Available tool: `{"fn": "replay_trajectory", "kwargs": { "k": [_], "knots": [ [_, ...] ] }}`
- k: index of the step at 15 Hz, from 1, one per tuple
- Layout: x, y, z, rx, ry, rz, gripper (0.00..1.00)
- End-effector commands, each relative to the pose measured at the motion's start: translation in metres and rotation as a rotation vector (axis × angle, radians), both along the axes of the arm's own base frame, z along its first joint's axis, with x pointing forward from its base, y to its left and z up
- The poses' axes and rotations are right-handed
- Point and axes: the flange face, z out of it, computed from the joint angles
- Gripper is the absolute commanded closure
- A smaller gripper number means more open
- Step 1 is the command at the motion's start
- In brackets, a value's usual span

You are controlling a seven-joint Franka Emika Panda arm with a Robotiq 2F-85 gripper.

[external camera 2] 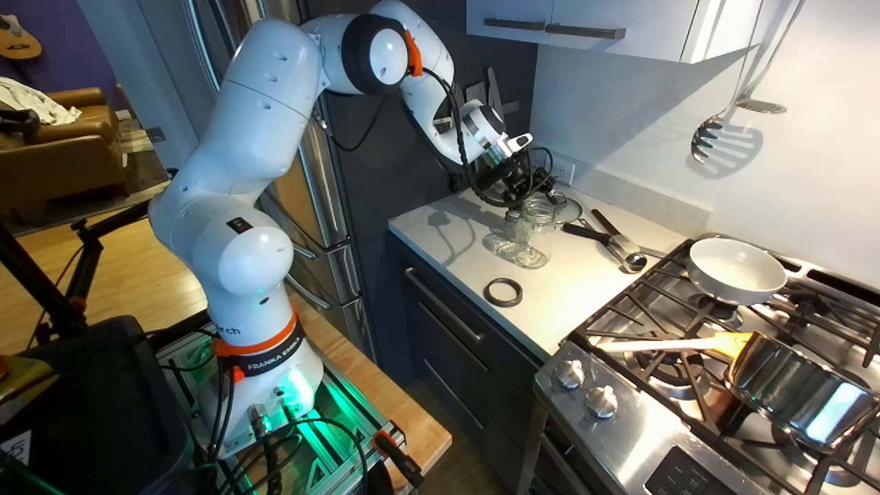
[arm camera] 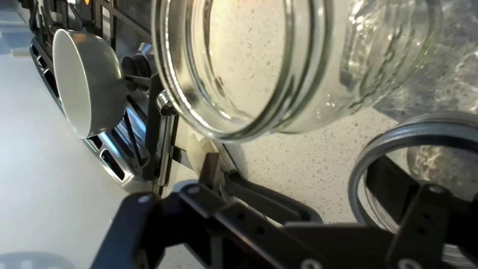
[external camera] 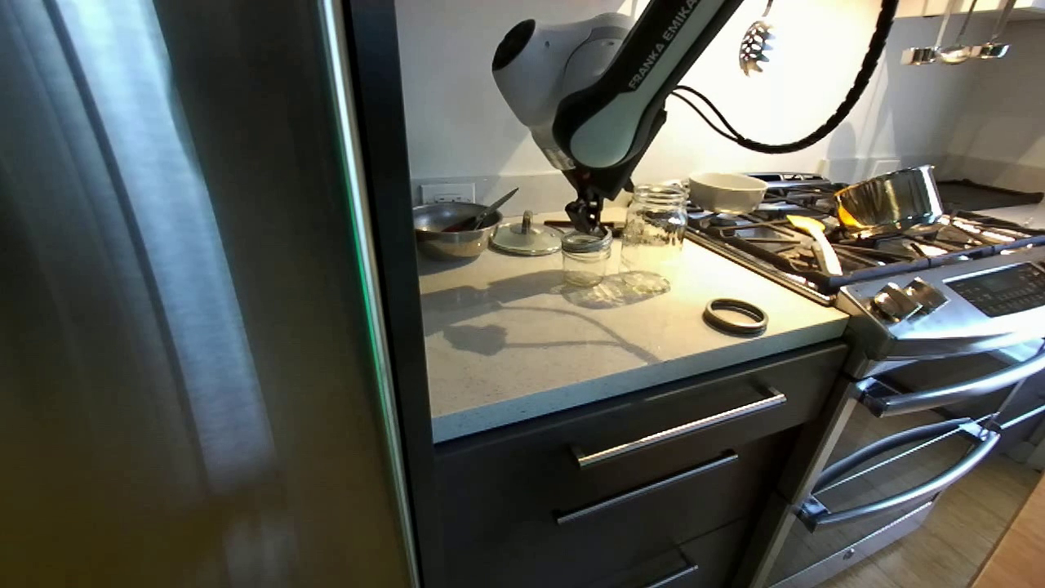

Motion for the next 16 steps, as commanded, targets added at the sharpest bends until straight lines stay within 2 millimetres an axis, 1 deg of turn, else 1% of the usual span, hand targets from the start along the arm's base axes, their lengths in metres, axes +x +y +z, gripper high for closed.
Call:
{"fn": "replay_trajectory", "kwargs": {
  "k": [1,5,9,13,16],
  "knots": [
    [-0.011,0.006,-0.004,0.023,0.058,0.007,0.00],
    [-0.014,0.012,-0.011,0.041,0.081,0.013,0.00],
    [-0.013,0.015,-0.010,0.051,0.081,0.019,0.00],
    [-0.010,0.016,-0.003,0.054,0.055,0.023,0.00],
    [-0.010,0.017,0.011,0.067,0.027,0.012,0.00]
  ]
}}
